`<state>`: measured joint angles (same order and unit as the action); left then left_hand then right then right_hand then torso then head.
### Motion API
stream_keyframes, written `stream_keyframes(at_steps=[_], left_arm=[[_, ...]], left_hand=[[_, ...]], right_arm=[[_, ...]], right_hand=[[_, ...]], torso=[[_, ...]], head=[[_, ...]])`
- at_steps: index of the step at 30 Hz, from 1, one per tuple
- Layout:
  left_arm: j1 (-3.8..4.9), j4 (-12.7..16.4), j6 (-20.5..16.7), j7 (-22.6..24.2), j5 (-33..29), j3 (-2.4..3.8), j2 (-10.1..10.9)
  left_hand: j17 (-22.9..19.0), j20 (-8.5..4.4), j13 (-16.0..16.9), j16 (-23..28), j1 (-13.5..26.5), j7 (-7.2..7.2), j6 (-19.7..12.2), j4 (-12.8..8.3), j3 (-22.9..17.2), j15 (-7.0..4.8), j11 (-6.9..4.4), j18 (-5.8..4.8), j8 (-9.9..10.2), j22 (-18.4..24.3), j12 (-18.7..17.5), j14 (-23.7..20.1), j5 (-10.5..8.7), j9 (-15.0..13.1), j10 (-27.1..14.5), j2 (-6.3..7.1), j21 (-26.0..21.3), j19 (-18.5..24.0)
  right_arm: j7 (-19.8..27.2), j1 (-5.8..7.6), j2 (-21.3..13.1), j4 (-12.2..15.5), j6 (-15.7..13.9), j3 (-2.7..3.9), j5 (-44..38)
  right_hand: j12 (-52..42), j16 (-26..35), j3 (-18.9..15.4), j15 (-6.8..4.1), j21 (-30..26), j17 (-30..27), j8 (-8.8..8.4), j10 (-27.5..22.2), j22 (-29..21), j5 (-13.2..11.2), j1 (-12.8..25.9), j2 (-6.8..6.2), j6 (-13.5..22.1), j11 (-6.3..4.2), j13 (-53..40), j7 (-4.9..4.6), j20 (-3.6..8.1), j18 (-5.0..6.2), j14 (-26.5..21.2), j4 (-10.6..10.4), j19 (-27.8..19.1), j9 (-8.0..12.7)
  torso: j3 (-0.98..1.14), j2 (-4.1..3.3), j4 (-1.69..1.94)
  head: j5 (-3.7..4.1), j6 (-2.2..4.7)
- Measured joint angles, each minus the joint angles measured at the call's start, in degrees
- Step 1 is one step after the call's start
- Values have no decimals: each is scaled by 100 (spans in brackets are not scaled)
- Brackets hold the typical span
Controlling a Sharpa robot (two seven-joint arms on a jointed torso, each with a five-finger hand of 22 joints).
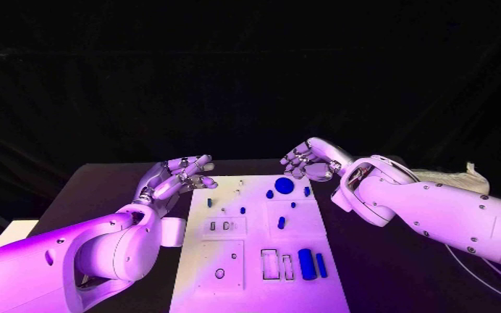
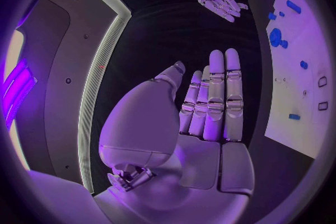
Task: Assemble the parts on the task board
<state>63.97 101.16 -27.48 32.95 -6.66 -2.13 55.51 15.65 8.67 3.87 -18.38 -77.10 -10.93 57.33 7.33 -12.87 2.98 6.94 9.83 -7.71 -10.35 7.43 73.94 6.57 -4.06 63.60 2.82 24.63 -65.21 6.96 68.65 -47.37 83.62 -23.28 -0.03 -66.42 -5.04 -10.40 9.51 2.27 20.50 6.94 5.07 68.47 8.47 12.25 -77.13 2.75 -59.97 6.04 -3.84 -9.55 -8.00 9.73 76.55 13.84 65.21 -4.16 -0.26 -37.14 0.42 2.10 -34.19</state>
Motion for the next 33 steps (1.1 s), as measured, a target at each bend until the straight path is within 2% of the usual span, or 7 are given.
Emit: stream_keyframes(at_steps=[3,7,10,12,20,27,33], left_arm=[[17,174,65,-7,-67,7,81],[26,325,133,-13,-128,11,156],[30,415,170,-19,-163,21,189],[33,464,191,-23,-180,31,208],[39,548,236,-36,-214,52,229],[42,589,253,-47,-229,59,251],[45,617,259,-53,-235,61,272]], left_hand=[[27,0,0,0,0,0,0,-16,-16,0,0,0,31,0,-32,0,0,6,0,0,0,0],[45,0,0,0,29,0,0,-16,-16,0,20,0,30,0,-32,0,0,6,21,29,0,0],[58,0,0,0,29,0,0,-16,-16,0,21,0,30,0,-61,0,0,6,21,29,0,0],[58,0,0,0,29,0,0,-15,-16,0,20,-1,30,1,-61,0,0,5,21,29,0,0],[85,0,1,0,29,0,-1,-15,-16,0,21,-1,67,1,-66,0,0,6,20,29,0,0],[106,0,1,0,35,0,-1,-15,-16,19,21,-1,67,1,-99,-20,0,11,20,34,0,1],[113,1,1,0,52,0,-1,-20,-21,19,21,-1,74,2,-99,-20,0,10,20,52,0,1]], right_arm=[[-259,41,32,-20,46,14,-671],[-554,67,91,-32,125,26,-1421],[-742,81,133,-27,191,38,-1892],[-852,95,168,-23,243,43,-2165],[-1112,146,266,-27,460,56,-2788],[-1266,161,327,-29,728,56,-3115],[-1354,168,383,-68,952,56,-3301]], right_hand=[[75,-813,79,-301,872,610,-58,447,473,-332,68,-126,-287,-194,-19,155,331,0,619,31,699,0],[119,-1692,228,-392,1439,1200,-101,537,818,-459,141,-199,-341,-255,-26,209,452,0,728,-21,921,0],[119,-2348,392,-392,2408,1638,-103,414,1896,-459,229,-287,-340,-281,-21,209,460,-4,728,-92,1138,0],[119,-2865,491,-392,3046,2111,-124,290,2659,-476,290,-347,-338,-263,-6,208,453,-141,728,-142,1273,1],[119,-4804,932,-328,4794,4050,-124,38,4759,-517,344,-602,-281,-194,5,205,411,-313,747,-428,1493,-2],[118,-5499,1143,-328,5451,4762,-124,-31,5628,-574,323,-730,-215,-201,6,233,368,-468,747,-639,1615,-6],[118,-5645,1216,-328,5562,4897,-123,-61,5784,-595,293,-759,-196,-173,6,251,355,-493,747,-712,1627,-5]], torso=[[-16,-101,42],[-34,-217,92],[-44,-299,121],[-53,-348,138],[-76,-468,190],[-90,-552,226],[-98,-600,239]], head=[[46,1],[77,13],[96,23],[110,25],[153,46],[185,43],[204,47]])
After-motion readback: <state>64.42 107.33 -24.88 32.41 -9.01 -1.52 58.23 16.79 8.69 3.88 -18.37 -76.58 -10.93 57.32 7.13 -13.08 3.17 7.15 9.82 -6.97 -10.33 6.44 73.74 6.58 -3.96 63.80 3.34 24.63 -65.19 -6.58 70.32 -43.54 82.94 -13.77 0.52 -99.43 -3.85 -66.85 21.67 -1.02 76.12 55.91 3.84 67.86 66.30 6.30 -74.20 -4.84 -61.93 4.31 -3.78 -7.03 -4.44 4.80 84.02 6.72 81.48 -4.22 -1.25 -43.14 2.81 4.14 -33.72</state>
